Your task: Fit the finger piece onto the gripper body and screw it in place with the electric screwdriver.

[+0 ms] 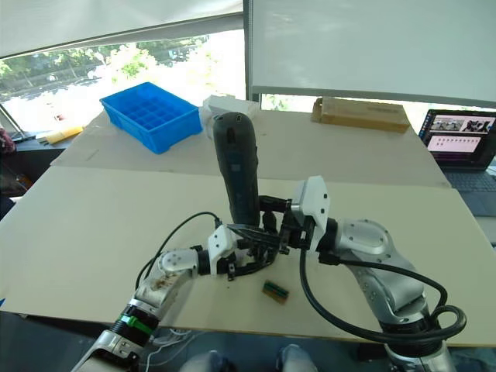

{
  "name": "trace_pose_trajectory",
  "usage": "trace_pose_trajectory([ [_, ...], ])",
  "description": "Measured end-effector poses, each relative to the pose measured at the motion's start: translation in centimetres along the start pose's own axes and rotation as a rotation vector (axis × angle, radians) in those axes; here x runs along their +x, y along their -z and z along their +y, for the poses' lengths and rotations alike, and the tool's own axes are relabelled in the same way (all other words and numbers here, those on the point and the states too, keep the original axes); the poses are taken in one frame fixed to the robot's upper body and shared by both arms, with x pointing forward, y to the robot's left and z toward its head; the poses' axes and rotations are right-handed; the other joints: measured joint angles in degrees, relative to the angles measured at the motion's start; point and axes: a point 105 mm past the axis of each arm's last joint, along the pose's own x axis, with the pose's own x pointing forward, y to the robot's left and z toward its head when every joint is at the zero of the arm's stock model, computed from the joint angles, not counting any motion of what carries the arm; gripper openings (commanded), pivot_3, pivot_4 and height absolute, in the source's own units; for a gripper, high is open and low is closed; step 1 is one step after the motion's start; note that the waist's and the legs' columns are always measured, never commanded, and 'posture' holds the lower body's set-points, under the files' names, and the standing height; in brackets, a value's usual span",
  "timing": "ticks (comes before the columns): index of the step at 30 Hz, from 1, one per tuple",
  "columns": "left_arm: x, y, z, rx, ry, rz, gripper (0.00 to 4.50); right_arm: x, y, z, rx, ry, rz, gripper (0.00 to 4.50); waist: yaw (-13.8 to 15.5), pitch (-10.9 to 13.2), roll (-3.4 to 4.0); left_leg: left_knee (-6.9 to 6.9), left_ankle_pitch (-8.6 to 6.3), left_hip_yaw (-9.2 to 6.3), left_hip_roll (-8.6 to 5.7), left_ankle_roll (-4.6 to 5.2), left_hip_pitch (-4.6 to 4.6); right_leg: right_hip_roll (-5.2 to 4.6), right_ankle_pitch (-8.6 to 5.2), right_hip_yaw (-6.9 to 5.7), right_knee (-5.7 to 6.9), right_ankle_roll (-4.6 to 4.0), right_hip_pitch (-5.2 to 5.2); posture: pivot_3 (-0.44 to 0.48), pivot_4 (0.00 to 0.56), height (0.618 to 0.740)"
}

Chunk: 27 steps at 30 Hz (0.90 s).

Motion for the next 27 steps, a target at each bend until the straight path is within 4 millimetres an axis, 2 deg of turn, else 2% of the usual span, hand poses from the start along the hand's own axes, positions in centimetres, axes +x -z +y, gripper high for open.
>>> trace_pose_trajectory([
  [12, 0.1, 0.2, -0.1, -0.008, 0.003, 0.009, 2.30, 0.3, 0.4, 0.2, -0.004, 0.005, 0.024, 1.94, 0.0, -0.4, 0.06, -0.38, -0.02, -0.13, 0.01, 0.02, 0.36, -0.01, 0.01, -0.11, -0.54, 0.01, 0.46, 0.000, 0.150, 0.740],
  [21, 0.2, 0.2, -0.2, -0.013, 0.006, 0.012, 2.30, 0.1, -0.1, 0.0, -0.034, -0.004, 0.034, 1.94, 0.0, -0.4, 0.08, -0.49, -0.12, -0.19, 0.02, 0.06, 0.55, -0.05, 0.00, -0.14, -0.64, 0.02, 0.65, 0.000, 0.150, 0.740],
  [25, 0.2, 0.1, -0.2, -0.010, 0.007, 0.010, 2.30, -0.2, -1.1, -0.6, 0.012, -0.006, -0.039, 1.94, 0.0, -0.3, 0.09, -0.46, -0.11, -0.19, 0.02, 0.05, 0.34, -0.05, 0.01, -0.16, -0.62, 0.01, 0.47, 0.000, 0.150, 0.740],
  [27, 0.2, -0.1, -0.1, -0.001, 0.009, 0.009, 2.30, -0.5, -2.7, -0.9, 0.001, -0.033, -0.091, 1.94, 0.0, -0.2, 0.16, -0.39, -0.08, -0.18, 0.01, 0.03, -0.12, -0.04, 0.09, -0.15, -0.57, 0.01, 0.02, 0.000, 0.150, 0.740],
])
